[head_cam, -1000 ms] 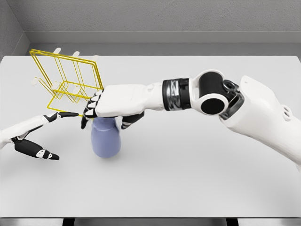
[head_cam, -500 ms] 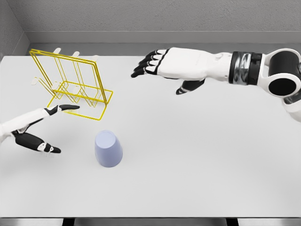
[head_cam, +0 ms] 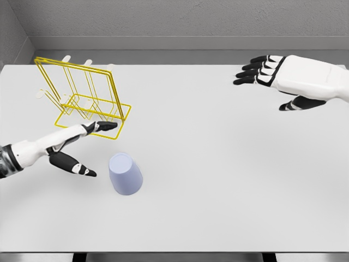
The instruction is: Place the cup on the cup holder with both arms
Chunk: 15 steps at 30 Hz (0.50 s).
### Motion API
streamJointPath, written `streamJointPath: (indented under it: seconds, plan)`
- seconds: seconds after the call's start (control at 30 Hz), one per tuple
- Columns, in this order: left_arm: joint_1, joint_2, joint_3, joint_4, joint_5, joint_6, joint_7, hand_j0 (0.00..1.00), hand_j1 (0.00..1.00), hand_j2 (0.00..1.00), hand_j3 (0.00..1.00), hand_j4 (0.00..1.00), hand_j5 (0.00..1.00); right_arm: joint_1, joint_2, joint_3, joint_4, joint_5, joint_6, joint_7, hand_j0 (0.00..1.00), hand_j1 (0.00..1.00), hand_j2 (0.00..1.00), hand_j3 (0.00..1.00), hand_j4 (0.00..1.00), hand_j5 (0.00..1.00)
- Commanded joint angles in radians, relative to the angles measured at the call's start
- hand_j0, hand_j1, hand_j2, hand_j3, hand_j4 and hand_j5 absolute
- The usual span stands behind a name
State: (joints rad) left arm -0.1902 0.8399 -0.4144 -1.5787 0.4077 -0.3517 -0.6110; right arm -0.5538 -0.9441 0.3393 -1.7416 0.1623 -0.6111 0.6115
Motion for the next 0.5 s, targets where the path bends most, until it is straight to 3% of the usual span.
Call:
streamJointPath:
  seconds: [0.0,0.23,0.47]
  plan:
    - [-0.002,-0.009,-0.004,0.002,0.013,0.074,0.0,1.0,1.0,1.0,1.0,1.0,1.0,0.002,-0.019,-0.011,0.004,-0.007,0.0,-0.001,1.0,1.0,1.0,1.0,1.0,1.0]
    - [-0.017,-0.035,-0.053,-0.003,0.019,0.094,0.0,1.0,1.0,1.0,1.0,1.0,1.0,0.018,-0.015,-0.008,-0.003,-0.007,0.0,-0.001,1.0,1.0,1.0,1.0,1.0,1.0]
    - [-0.003,-0.016,-0.055,-0.018,0.033,0.085,0.0,1.0,1.0,1.0,1.0,1.0,1.0,0.034,-0.01,-0.009,-0.003,-0.007,0.0,-0.001,1.0,1.0,1.0,1.0,1.0,1.0]
